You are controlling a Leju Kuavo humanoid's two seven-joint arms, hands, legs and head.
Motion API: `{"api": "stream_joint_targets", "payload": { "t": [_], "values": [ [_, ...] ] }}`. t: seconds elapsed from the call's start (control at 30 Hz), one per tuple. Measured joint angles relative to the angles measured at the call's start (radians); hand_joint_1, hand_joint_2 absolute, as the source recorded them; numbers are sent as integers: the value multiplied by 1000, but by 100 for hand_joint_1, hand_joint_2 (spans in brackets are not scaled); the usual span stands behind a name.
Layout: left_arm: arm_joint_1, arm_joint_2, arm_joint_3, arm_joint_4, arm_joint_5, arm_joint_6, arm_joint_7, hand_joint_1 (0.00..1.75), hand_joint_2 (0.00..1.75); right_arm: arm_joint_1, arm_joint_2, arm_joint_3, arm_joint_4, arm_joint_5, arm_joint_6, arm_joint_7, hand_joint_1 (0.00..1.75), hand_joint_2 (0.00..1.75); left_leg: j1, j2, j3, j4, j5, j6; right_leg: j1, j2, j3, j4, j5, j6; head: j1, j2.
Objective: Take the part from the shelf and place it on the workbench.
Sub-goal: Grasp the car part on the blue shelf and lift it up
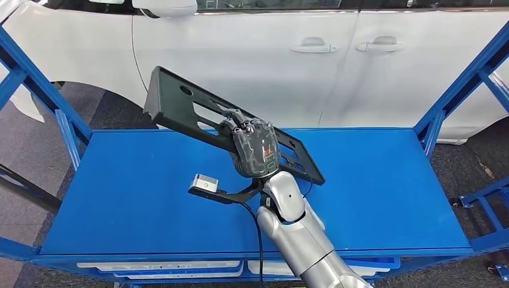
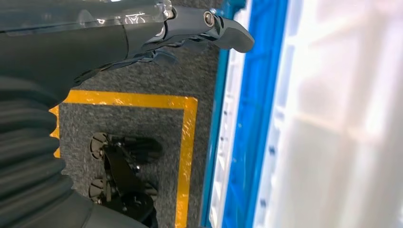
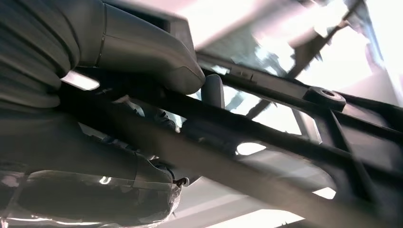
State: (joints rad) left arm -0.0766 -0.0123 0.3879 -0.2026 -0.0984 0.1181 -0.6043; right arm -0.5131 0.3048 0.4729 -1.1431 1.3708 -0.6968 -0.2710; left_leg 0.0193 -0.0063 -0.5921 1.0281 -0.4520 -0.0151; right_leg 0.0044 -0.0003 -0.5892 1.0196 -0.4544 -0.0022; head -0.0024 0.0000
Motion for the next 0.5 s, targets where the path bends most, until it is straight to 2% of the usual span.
{"api": "stream_joint_targets", "payload": {
  "t": [0.07, 0.1, 0.13, 0.2, 0.23, 0.27, 0.3, 0.33, 0.4, 0.43, 0.5],
  "values": [
    [0, -1, 7, 0, 0, 3, -1, 0, 175, 22, 7, -31, -89, -50, 0, -94, 175, 175, 2, 0, -1, -3, 3, 12, -1, 0, -4, 9, -10, 9, 1, 0],
    [0, -2, 10, 0, -1, 4, -1, 0, 175, 31, 12, -48, -128, -85, 0, -146, 175, 175, 4, 0, -1, -5, 4, 18, -3, 0, -15, 33, -28, 15, 3, 0],
    [-1, -2, 11, 0, -2, 6, 0, 0, 175, 40, 16, -67, -164, -129, 0, -201, 175, 175, 5, 0, -1, -7, 5, 23, -5, 0, -36, 79, -54, 20, 4, 0],
    [-2, -2, 13, 0, -5, 8, 0, 0, 175, 57, 21, -107, -220, -276, -1, -315, 175, 175, 4, 0, -1, -7, 5, 28, -9, 0, -99, 211, -114, 28, 6, 0],
    [-2, -2, 15, 0, -6, 6, 0, 0, 175, 64, 20, -121, -238, -385, -1, -352, 175, 175, 4, 0, -1, -7, 5, 29, -10, 0, -126, 265, -129, 30, 6, 0],
    [-1, -2, 18, 0, -6, 4, 0, 0, 175, 68, 14, -128, -253, -504, -2, -372, 175, 175, 3, -1, -1, -7, 5, 29, -11, 0, -139, 285, -126, 30, 6, 0],
    [-1, -2, 22, 0, -6, 2, -1, 0, 175, 69, 4, -129, -266, -617, -3, -379, 175, 175, 2, -2, 0, -7, 5, 29, -10, 0, -132, 264, -103, 27, 7, 0],
    [0, -3, 25, 0, -5, -1, -1, 0, 175, 70, -6, -126, -279, -696, -3, -377, 175, 175, 1, -3, 1, -7, 4, 29, -9, 0, -106, 205, -68, 22, 8, 0],
    [-1, -5, 32, 0, -4, -2, -1, 0, 175, 72, -20, -122, -304, -758, -4, -375, 175, 175, -2, -2, 1, -7, 4, 25, -4, 0, -41, 61, -7, 9, 8, 0],
    [-2, -6, 34, 0, -4, -2, -2, 0, 175, 73, -23, -119, -313, -759, -3, -375, 175, 175, -3, -1, 1, -7, 3, 22, 0, -1, -22, 18, 7, 4, 7, 0],
    [-3, -7, 36, 0, -3, -1, -3, 0, 175, 75, -31, -113, -327, -758, -3, -376, 175, 175, -4, 0, 0, -10, 4, 11, 6, -2, -15, -3, 11, -1, 7, 0]
  ]
}}
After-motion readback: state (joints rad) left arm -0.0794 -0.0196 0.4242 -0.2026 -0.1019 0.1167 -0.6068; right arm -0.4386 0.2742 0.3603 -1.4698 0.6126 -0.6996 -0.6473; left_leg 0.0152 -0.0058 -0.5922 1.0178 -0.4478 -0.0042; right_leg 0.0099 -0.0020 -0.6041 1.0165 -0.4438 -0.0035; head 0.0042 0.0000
